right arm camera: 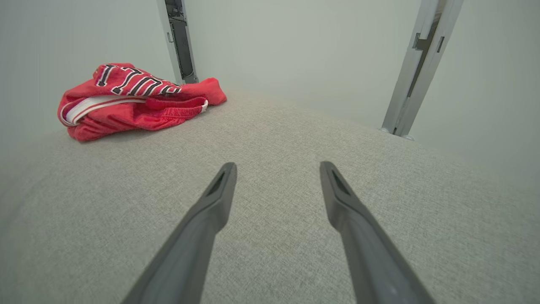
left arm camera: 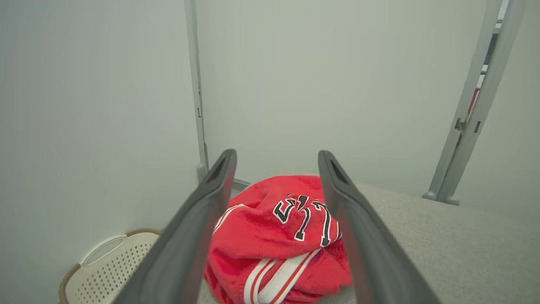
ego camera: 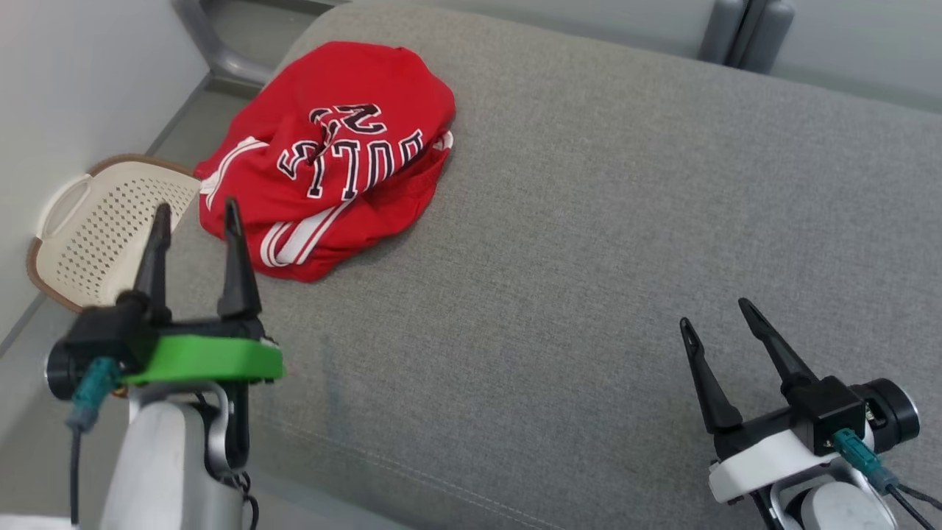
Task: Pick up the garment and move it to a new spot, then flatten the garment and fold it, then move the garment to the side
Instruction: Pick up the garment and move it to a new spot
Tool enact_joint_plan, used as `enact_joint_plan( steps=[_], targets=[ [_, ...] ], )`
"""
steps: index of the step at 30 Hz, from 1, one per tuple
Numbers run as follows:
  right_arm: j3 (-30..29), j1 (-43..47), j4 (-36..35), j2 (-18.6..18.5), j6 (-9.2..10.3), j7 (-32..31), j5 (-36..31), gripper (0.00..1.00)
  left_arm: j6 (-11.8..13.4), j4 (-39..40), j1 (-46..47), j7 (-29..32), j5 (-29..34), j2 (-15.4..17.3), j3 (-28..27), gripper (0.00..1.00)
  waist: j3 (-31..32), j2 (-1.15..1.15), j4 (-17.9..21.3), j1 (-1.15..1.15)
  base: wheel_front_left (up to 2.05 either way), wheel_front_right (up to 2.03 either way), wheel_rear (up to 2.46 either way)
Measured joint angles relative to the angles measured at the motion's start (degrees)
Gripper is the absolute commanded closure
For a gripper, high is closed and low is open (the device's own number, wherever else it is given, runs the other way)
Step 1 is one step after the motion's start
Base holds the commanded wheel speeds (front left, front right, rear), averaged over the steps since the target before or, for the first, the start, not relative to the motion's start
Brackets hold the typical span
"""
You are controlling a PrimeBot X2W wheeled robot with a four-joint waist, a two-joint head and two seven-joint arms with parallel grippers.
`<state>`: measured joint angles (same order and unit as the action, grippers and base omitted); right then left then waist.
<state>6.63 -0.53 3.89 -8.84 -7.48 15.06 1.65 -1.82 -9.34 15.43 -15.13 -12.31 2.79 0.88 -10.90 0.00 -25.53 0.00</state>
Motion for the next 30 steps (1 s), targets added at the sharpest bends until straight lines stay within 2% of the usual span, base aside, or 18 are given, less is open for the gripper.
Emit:
enact_joint_plan(
  steps=[1, 7, 10, 15, 16, 20, 27, 28, 29, 30],
  targets=[
    [0.24, -0.43, -0.2, -0.74, -0.01, 0.0, -0.31, 0.0, -0.31, -1.52, 2.12, 0.0, -1.46, -0.02, -0.81, 0.0, -0.95, 0.0, 0.13, 0.0, 0.0, 0.0, 0.0],
    [0.56, -2.7, -1.54, -3.23, 0.0, 0.0, -0.81, 0.0, -3.41, -14.03, 17.88, 0.01, -0.12, 1.92, -3.38, 0.0, -7.8, 0.0, 1.26, 0.0, 0.0, 0.0, 0.0],
    [0.6, -3.24, -1.9, -3.76, -0.01, 0.0, -0.89, 0.0, -4.31, -22.24, 24.71, 0.01, -0.97, 2.97, -2.82, 0.0, -10.74, 0.0, 1.97, 0.0, 0.0, 0.0, 0.0],
    [0.87, -3.49, -2.54, -4.04, 0.0, 0.0, -1.37, 0.0, -4.8, -35.34, 34.37, 4.94, -2.68, 5.04, -2.87, 0.0, -14.65, 0.0, 3.57, 0.0, 0.0, 0.0, 0.0],
    [1.11, -3.81, -2.93, -4.08, -0.01, 0.0, -1.4, 0.0, -4.81, -40.08, 37.35, 7.59, -3.14, 5.7, -3.03, 0.0, -15.95, 0.0, 4.49, 0.0, 0.0, 0.0, 0.0],
    [1.59, -4.51, -3.5, -4.23, -0.01, 0.01, -1.81, 0.0, -4.98, -48.63, 40.22, 14.46, -4.66, 6.17, -2.87, 0.0, -17.67, 0.0, 6.44, 0.0, 0.0, 0.0, 0.0],
    [1.21, -5.33, -4.55, -4.17, -0.01, 0.16, -2.01, 0.0, -4.39, -55.99, 42.62, 16.61, -4.94, 7.58, -2.75, 0.02, -19.95, 0.0, 8.84, 0.0, 0.0, 0.0, 0.0],
    [1.15, -5.41, -4.63, -4.16, -0.01, 0.16, -2.05, 0.0, -4.39, -56.7, 42.8, 16.92, -4.92, 7.8, -2.55, 0.19, -20.14, 0.0, 9.02, 0.0, 0.0, 0.0, 0.0],
    [1.12, -5.45, -4.66, -4.13, -0.01, 0.16, -2.07, 0.0, -4.39, -57.45, 43.1, 17.15, -4.9, 8.01, -2.32, 0.54, -20.25, 0.0, 9.15, 0.0, 0.0, 0.0, 0.0],
    [1.08, -5.49, -4.71, -4.12, -0.01, 0.16, -2.08, 0.0, -4.41, -58.04, 43.42, 17.6, -4.9, 8.11, -2.19, 0.73, -20.25, 0.0, 9.19, 0.0, 0.0, 0.0, 0.0]
  ],
)
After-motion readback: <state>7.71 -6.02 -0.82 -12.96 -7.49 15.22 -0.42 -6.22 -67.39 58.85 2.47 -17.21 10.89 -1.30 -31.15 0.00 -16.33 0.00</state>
